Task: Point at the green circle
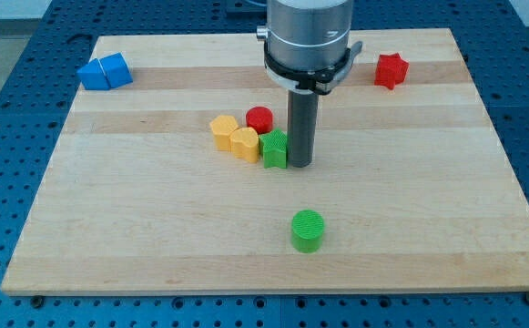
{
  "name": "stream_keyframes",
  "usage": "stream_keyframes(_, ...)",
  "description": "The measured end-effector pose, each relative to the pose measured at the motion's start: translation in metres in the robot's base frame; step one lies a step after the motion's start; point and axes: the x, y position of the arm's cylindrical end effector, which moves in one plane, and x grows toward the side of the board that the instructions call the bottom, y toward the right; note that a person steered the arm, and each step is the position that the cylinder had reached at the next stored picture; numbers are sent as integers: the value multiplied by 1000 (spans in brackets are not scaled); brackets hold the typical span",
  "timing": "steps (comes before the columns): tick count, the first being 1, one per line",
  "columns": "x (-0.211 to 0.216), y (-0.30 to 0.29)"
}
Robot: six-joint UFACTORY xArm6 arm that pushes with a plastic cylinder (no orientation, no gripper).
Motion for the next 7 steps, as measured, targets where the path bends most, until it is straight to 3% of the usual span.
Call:
stream_keyframes(2, -5, 0)
stream_keyframes(3, -1, 24)
stream_keyframes(4, 3, 91)
stream_keyframes(6, 68, 151)
stream_keyframes(7, 115, 125)
